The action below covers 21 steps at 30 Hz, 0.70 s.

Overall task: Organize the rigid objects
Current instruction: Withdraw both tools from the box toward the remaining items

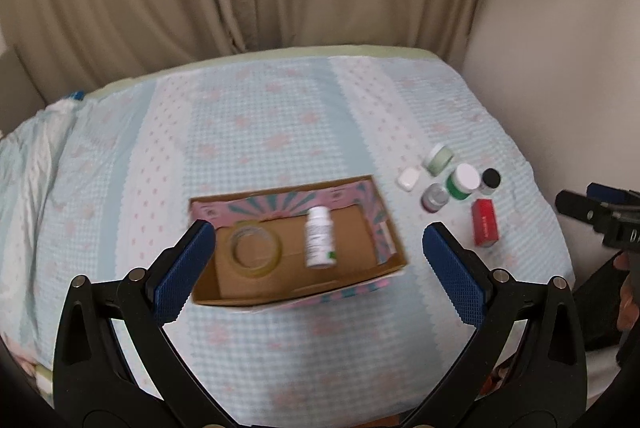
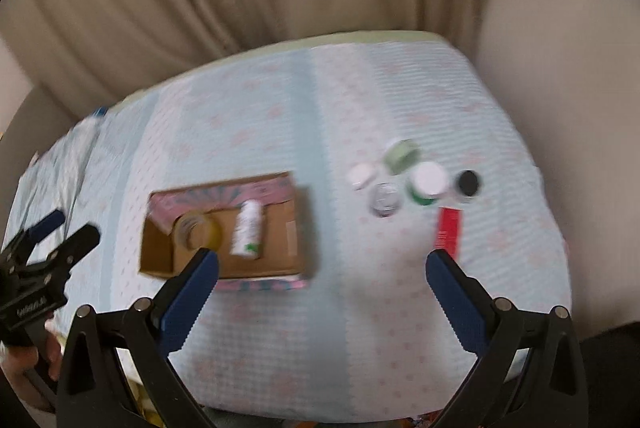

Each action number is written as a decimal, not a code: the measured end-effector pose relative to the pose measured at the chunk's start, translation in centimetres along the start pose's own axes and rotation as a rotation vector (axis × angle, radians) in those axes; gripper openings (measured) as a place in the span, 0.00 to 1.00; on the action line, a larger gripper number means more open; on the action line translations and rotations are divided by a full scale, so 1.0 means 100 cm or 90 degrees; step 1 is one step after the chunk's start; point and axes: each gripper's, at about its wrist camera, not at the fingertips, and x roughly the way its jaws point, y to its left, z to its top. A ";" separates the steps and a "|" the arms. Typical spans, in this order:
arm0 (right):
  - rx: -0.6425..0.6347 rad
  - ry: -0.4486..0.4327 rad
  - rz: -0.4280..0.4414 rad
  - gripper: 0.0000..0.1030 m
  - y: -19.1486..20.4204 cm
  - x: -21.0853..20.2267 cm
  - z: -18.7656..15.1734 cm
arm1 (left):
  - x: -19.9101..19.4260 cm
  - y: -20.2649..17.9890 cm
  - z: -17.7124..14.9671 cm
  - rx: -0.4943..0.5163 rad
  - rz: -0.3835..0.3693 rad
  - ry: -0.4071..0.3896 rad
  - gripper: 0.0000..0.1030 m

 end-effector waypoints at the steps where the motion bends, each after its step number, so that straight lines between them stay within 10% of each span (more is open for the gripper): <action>1: 0.004 -0.004 -0.003 1.00 -0.010 -0.003 0.001 | 0.001 -0.013 0.002 -0.001 0.001 -0.005 1.00; 21: -0.080 0.005 -0.030 1.00 -0.216 0.084 0.052 | 0.122 -0.200 0.016 -0.033 0.048 0.029 1.00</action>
